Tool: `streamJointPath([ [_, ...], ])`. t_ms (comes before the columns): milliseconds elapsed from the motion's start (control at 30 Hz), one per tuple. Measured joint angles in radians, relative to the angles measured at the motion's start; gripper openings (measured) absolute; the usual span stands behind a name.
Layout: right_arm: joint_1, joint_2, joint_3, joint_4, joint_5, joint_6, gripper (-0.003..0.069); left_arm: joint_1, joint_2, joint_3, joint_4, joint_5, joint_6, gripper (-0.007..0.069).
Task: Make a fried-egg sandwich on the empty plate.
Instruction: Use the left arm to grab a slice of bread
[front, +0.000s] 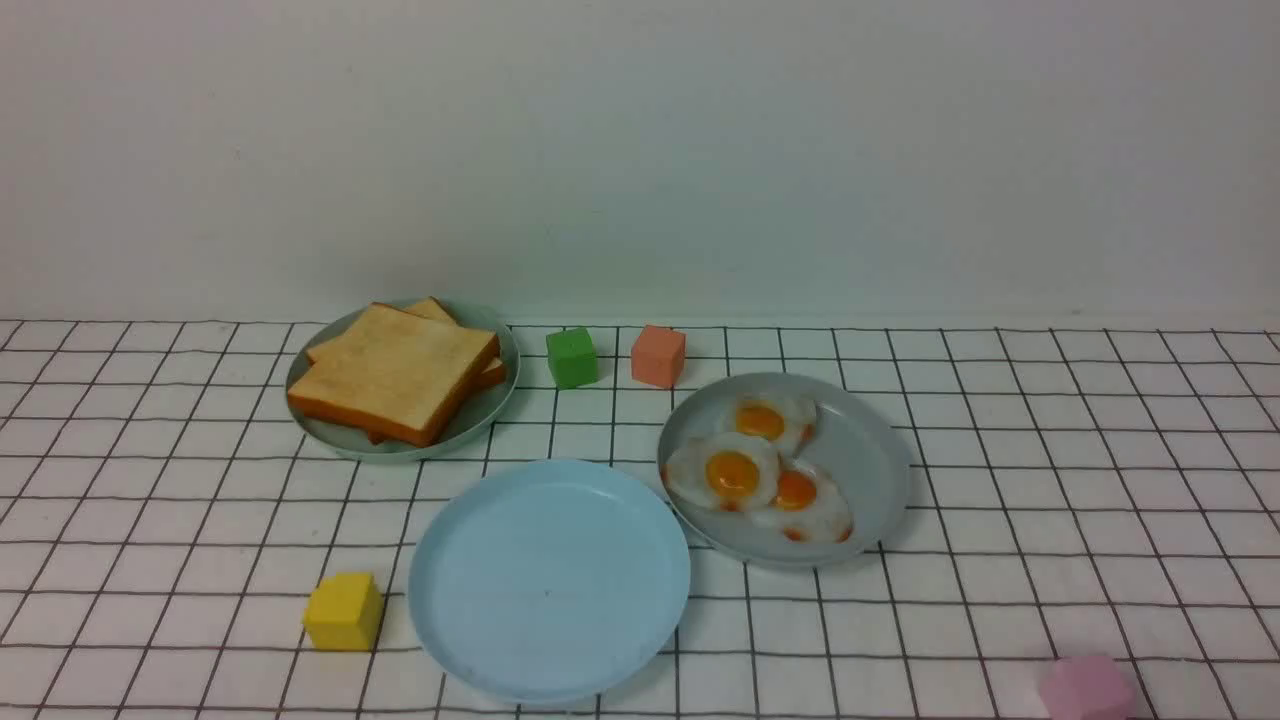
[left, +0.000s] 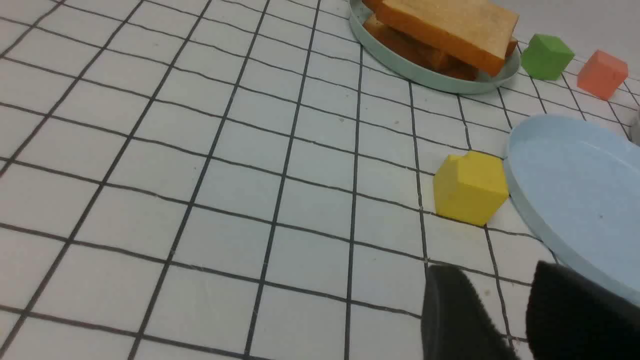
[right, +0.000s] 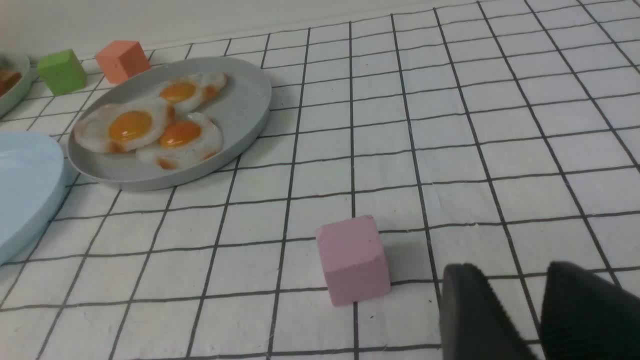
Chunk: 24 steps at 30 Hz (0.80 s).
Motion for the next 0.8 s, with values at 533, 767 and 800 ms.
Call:
streamJointPath([
  [533,0.000,0.000,0.000,0.000,0.000,0.000,0.0241,0.000,0.000,0.000,0.000,0.000,0.000,0.0238],
  [767,0.000,0.000,0.000,0.000,0.000,0.000,0.0241,0.000,0.000,0.000,-0.026,-0.027,-0.013,0.0238],
  [800,0.000,0.000,0.000,0.000,0.000,0.000,0.0241,0.000,0.000,0.000,-0.065,-0.058,-0.038,0.0238],
])
